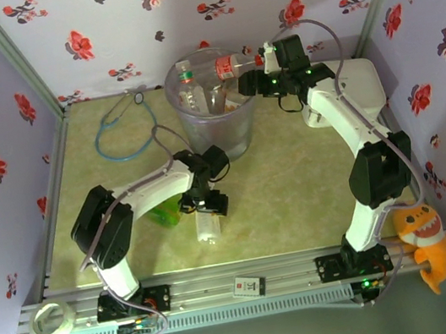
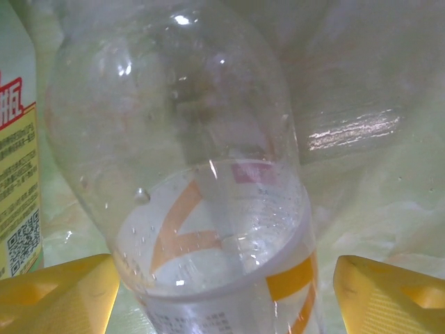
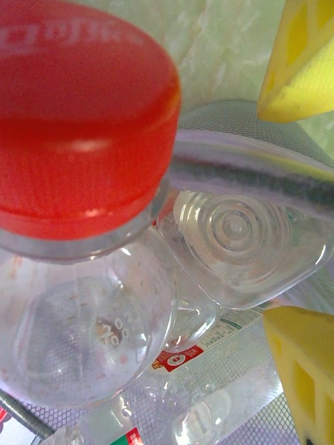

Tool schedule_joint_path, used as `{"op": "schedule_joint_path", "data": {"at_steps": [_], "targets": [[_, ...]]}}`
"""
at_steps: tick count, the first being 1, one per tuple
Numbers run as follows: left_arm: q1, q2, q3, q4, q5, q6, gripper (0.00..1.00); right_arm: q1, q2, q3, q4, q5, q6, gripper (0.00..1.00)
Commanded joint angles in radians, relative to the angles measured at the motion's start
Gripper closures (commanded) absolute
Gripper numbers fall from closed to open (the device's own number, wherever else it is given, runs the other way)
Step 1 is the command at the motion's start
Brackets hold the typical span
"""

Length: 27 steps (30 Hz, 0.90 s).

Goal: Put the plastic bottles in the bin

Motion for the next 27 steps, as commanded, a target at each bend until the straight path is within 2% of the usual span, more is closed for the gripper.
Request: {"op": "schedule_joint_path", "data": {"at_steps": [1,8,13,17,27], "targets": [[-0.001,0.030,0.014,0.010,-0.013,0.019,0.19,0.008,0.009,-0.021,0.002,-0.014,-0.015,0.29],[0.006,0.052,-0.031,0.090,-0.013,0.000,0.26,0.008,0.012,-0.024,0.002,-0.017,-0.014,0.29],[0.011,0.073,-0.054,0.112,-0.011,0.006,0.24,0.008,0.008,-0.026,0.000,-0.015,-0.015,0.29],[0.012,0.081,-0.058,0.119,-0.002,0.009,0.34,0.009,0.011,-0.029,0.005,-0.018,-0.012,0.29],[0.012,-0.115,-0.018,0.054,0.012,0.011,0.37,0.013,0.002,-0.029,0.006,-0.017,-0.010,0.29]]}}
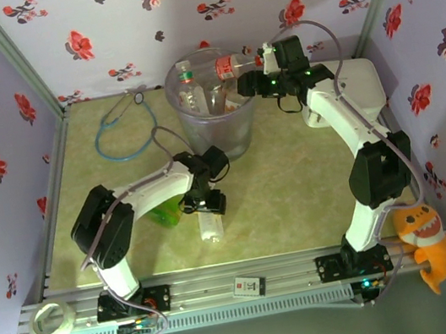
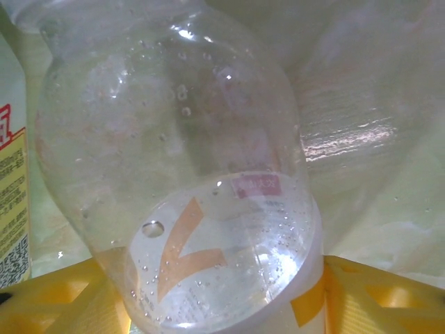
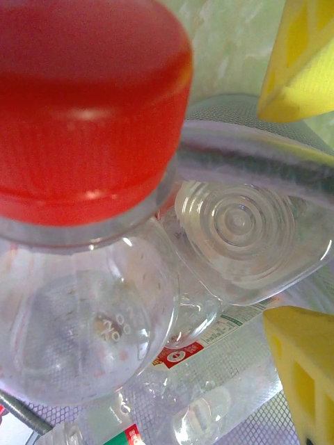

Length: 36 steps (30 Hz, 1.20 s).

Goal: Put the plastic bottles in the bin

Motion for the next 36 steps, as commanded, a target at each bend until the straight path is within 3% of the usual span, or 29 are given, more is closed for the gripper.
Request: {"op": "schedule_joint_path", "data": {"at_steps": [1,10,15,20,24,29,36], "targets": [[0.006,-0.122,0.015,-0.020,0.018,0.017,0.36,0.008,0.003,-0.015,-0.012,-0.005,-0.011,0.30],[0.059,-0.383,0.043,-0.107,0.045,0.099,0.42,0.013,0.029,0.005,-0.020,-0.006,-0.011,0.30],[0.159,-0.522,0.082,-0.166,0.050,0.168,0.44,0.021,0.039,0.021,-0.020,-0.005,-0.011,0.29],[0.299,-0.591,0.159,-0.114,0.073,0.213,0.50,0.025,0.044,0.034,-0.027,-0.007,-0.011,0.30],[0.344,-0.557,0.266,-0.014,0.063,0.269,0.53,0.026,0.046,0.035,-0.026,-0.006,-0.009,0.29],[0.356,-0.409,0.478,0.158,0.067,0.341,0.57,0.029,0.039,0.039,-0.021,-0.012,-0.001,0.30],[0.357,-0.175,0.699,0.391,0.068,0.299,0.63,0.030,0.029,0.056,-0.032,-0.003,0.006,0.30]]}}
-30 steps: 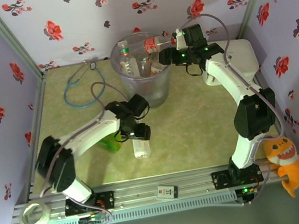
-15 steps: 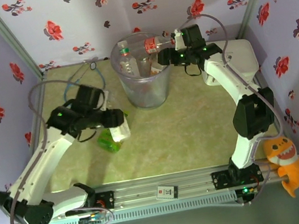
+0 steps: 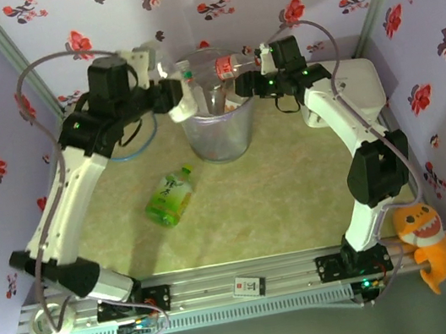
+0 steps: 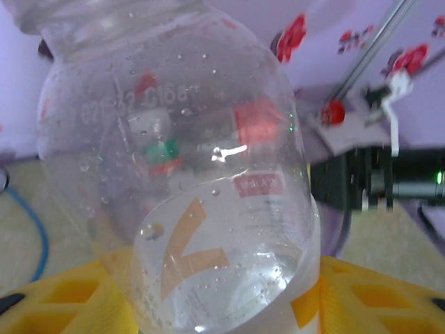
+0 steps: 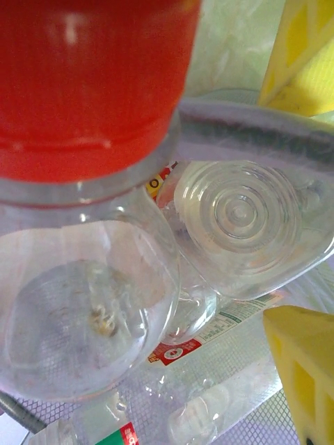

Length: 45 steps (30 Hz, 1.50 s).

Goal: Put the plastic bottles in the bin

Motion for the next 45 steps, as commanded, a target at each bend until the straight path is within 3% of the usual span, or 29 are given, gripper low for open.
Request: {"op": "schedule_joint_path", "data": {"at_steps": [1,11,26,32,45], "targets": [[0.009,0.094,0.075,0.188,0.007,-0.019,0.64,0.016,0.015,0.032,-0.023,-0.012,0.007,0.30],[-0.044,0.379,0.292,0.188,-0.003,-0.064,0.67,0.020,0.004,0.029,-0.009,-0.003,0.013,0.29],[-0.108,0.416,0.172,0.267,-0.058,-0.089,0.67,-0.035,-0.101,0.004,0.128,0.058,0.070,0.21],[-0.120,0.418,0.106,0.352,-0.074,-0.135,0.67,-0.056,-0.096,-0.019,0.126,0.043,0.078,0.23],[-0.141,0.461,0.018,0.420,-0.142,-0.092,0.61,-0.061,-0.037,-0.027,0.087,-0.002,0.056,0.30]]}}
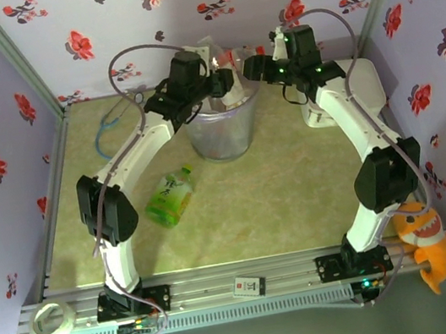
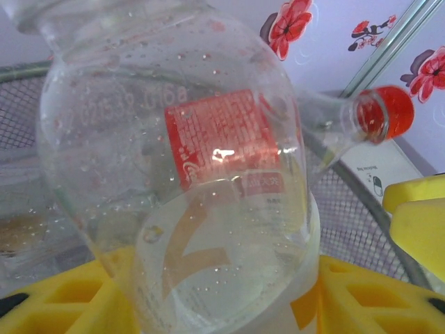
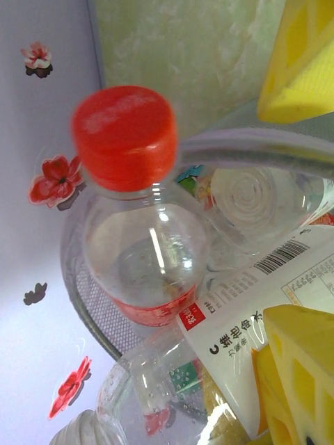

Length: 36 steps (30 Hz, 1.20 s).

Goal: Put the plastic bottles in the bin

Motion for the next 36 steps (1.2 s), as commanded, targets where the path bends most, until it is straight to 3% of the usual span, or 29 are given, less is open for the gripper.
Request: {"op": "schedule_joint_path", "data": {"at_steps": [1,6,9,14,17,36], "targets": [[-0.005,0.038,-0.028,0.033,-0.042,0.010,0.61,-0.006,0.025,-0.018,-0.022,-0.024,-0.014,0.30],[-0.005,0.034,-0.067,0.030,-0.046,0.008,0.57,-0.005,0.034,-0.019,-0.026,-0.040,-0.016,0.31],[-0.005,0.027,-0.088,0.017,-0.044,0.014,0.49,-0.005,0.037,-0.021,-0.026,-0.046,-0.016,0.31],[-0.005,0.018,-0.095,-0.008,-0.020,0.031,0.12,-0.005,0.040,-0.023,-0.022,-0.054,-0.013,0.31],[-0.005,0.004,-0.080,-0.024,-0.014,0.046,0.00,-0.004,0.037,-0.022,-0.021,-0.052,-0.011,0.31],[-0.004,-0.171,0.007,-0.083,0.067,0.111,0.00,-0.001,0.053,-0.036,-0.017,-0.062,-0.002,0.35]]}}
